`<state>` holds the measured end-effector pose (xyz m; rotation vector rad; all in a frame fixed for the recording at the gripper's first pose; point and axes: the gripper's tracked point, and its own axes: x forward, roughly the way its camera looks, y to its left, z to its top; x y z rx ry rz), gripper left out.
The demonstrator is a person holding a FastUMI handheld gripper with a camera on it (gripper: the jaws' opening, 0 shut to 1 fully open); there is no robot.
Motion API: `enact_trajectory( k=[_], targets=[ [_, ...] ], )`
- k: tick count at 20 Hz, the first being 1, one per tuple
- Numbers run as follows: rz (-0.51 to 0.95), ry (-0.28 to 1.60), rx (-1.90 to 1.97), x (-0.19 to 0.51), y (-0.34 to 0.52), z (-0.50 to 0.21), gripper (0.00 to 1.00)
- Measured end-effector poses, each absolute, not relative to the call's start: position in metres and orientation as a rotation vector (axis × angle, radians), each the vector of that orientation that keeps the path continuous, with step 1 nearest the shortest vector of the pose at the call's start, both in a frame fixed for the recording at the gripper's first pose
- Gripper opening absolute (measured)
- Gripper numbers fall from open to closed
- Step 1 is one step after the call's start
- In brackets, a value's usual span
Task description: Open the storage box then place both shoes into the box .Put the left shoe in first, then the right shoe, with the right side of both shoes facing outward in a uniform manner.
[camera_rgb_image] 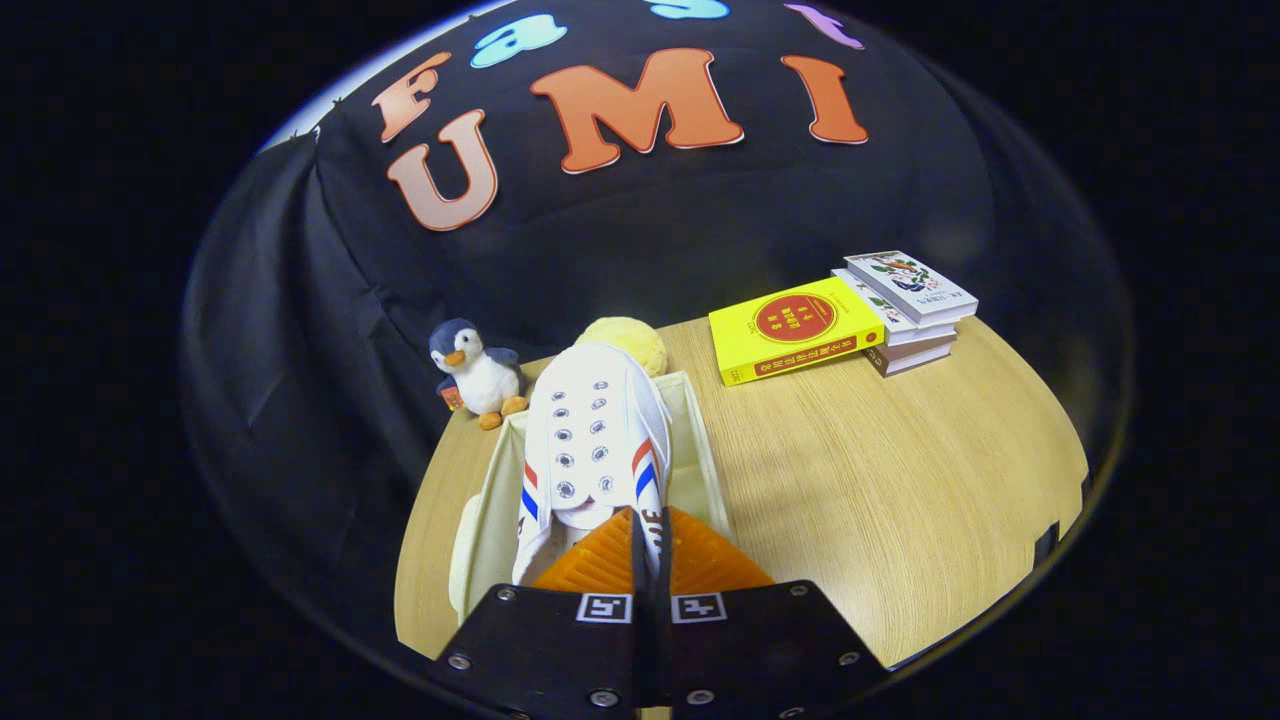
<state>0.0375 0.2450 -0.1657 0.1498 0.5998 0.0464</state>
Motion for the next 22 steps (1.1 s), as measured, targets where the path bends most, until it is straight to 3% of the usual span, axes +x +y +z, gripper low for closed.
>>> enact_trajectory(
  k=[11,13,17,22],
  targets=[
    [-0.094,0.708,-0.005,0.043,0.233,-0.228,0.0],
    [-0.063,0.749,-0.009,0.039,0.244,-0.235,0.04],
    [-0.039,0.656,-0.015,0.043,0.253,-0.204,0.53],
    [-0.037,0.588,0.016,0.044,0.24,-0.168,0.86]
  ],
)
